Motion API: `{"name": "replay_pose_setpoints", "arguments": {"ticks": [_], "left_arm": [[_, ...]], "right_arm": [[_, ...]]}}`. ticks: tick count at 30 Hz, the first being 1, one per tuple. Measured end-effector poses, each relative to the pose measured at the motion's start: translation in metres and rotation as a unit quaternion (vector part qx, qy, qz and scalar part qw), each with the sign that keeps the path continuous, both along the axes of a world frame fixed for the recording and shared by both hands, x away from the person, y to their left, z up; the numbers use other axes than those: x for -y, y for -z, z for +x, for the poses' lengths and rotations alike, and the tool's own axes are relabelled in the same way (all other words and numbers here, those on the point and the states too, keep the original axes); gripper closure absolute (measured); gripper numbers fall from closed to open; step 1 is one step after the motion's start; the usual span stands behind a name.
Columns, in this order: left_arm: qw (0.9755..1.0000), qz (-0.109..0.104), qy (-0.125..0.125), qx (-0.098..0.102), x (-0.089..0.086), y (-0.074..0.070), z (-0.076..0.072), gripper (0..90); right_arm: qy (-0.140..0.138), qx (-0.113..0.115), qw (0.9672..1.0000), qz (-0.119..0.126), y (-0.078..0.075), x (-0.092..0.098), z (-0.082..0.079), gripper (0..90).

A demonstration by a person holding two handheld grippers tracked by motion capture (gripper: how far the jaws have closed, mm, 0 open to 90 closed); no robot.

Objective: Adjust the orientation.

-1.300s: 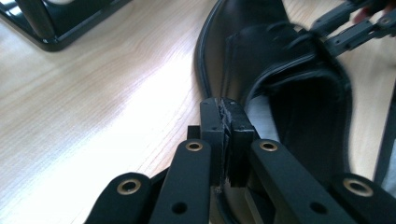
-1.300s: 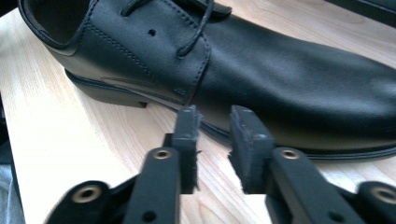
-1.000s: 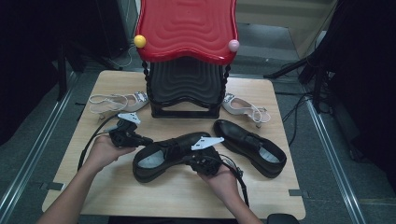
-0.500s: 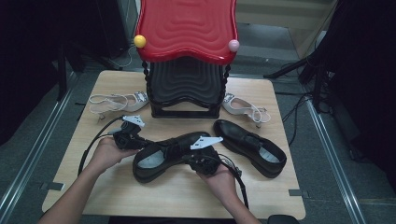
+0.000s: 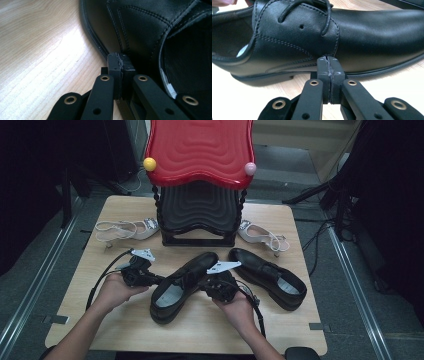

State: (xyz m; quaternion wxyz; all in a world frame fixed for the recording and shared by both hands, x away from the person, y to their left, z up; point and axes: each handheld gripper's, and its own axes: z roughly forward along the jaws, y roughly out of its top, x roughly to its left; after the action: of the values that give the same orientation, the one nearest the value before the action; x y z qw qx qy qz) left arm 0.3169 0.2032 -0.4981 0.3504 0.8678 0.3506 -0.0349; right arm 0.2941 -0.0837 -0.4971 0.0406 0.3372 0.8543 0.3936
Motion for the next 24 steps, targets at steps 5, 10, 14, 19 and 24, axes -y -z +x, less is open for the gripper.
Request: {"name": "replay_pose_setpoints", "arguments": {"ticks": [5,10,14,19,24], "left_arm": [[0.9999,-0.005,-0.011,-0.001,0.000,0.000,-0.006,90.0],[0.9998,-0.011,-0.015,-0.003,0.003,0.001,-0.012,90.0],[0.9997,-0.013,-0.018,-0.008,0.009,0.002,-0.015,90.0],[0.9995,-0.019,-0.021,-0.010,0.017,0.004,-0.020,90.0],[0.9992,-0.023,-0.030,-0.013,0.019,0.004,-0.020,87.1]], "right_arm": [[0.001,0.000,1.0000,-0.004,0.000,-0.002,0.006,90.0],[0.011,-0.001,0.9999,-0.008,-0.001,-0.002,0.015,90.0],[0.017,-0.005,0.9998,-0.007,-0.001,-0.001,0.020,90.0],[0.026,-0.007,0.9996,-0.010,-0.003,-0.001,0.029,90.0],[0.033,-0.006,0.9993,-0.015,-0.004,-0.001,0.034,90.0]]}}
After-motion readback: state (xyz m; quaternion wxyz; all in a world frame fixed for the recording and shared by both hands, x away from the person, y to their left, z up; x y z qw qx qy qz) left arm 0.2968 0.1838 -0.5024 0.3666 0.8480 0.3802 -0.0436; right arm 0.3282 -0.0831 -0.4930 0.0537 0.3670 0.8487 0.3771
